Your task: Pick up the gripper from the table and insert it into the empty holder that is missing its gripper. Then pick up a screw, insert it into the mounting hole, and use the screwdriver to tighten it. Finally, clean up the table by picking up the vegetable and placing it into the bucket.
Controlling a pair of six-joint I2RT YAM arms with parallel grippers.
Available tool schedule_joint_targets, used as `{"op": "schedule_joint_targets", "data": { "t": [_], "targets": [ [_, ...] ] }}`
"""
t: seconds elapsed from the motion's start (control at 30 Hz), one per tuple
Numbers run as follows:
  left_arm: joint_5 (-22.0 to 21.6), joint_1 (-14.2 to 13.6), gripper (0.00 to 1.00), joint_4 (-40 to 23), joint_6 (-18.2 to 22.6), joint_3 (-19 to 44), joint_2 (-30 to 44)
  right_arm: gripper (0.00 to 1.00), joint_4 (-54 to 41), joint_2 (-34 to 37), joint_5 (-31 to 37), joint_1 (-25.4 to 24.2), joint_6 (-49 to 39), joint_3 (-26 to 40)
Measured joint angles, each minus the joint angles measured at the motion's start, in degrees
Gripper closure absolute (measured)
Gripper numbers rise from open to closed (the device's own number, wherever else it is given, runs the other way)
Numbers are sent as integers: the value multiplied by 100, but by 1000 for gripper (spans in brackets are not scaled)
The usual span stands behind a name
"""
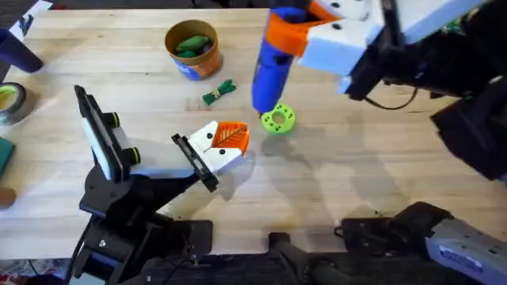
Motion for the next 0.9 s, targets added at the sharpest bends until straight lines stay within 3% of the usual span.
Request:
{"op": "schedule_joint_targets", "data": {
  "t": [0.2, 0.33, 0.6, 0.9],
  "targets": [
    [2, 0, 986, -1, 0, 0, 1, 976, 1535, 544, -88, 875, 169, -6],
    [2, 0, 986, 1, 0, 0, 0, 976, 1666, 875, -115, 1180, 207, 35],
    [4, 0, 986, -1, 0, 0, 1, 976, 1883, 1190, -113, 1521, -294, 66],
    [4, 0, 986, -1, 0, 0, 1, 976, 1904, 1193, 24, 1564, -619, 100]
  ]
}}
